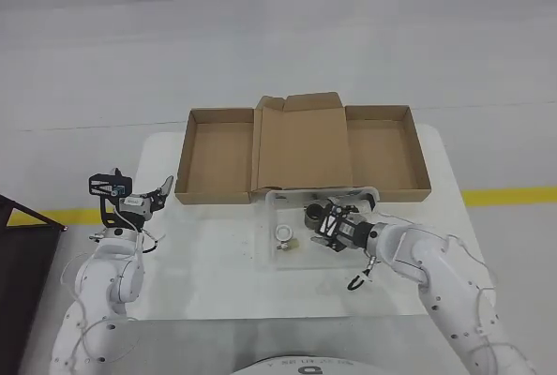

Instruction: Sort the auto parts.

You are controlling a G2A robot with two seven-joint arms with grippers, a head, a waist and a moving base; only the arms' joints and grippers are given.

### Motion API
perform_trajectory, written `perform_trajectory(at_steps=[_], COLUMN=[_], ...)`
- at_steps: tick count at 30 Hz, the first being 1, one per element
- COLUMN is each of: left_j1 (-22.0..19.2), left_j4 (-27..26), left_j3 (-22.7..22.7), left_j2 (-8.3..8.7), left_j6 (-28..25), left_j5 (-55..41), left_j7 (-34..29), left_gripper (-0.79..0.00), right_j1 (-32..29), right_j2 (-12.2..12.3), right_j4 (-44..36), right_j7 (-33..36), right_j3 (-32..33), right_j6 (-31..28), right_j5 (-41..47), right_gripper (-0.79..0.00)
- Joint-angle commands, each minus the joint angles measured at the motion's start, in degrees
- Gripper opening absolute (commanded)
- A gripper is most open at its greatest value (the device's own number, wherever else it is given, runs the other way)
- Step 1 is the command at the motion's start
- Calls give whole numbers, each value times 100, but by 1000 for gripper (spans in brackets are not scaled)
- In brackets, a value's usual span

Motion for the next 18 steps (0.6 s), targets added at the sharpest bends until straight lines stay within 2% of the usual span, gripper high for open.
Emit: perform_trajectory(at_steps=[1,6,10,18], left_j1=[0,0,0,0], left_j4=[0,0,0,0], left_j3=[0,0,0,0], left_j2=[0,0,0,0], left_j6=[0,0,0,0], left_j5=[0,0,0,0], left_j7=[0,0,0,0], left_gripper=[0,0,0,0], right_j1=[80,260,435,765], right_j2=[-12,-41,-64,-123], right_j4=[89,328,555,924], right_j7=[29,70,136,297], right_j3=[-104,-265,-343,-592], right_j6=[64,246,304,599], right_j5=[-26,44,252,377], right_gripper=[-52,-117,-231,-175])
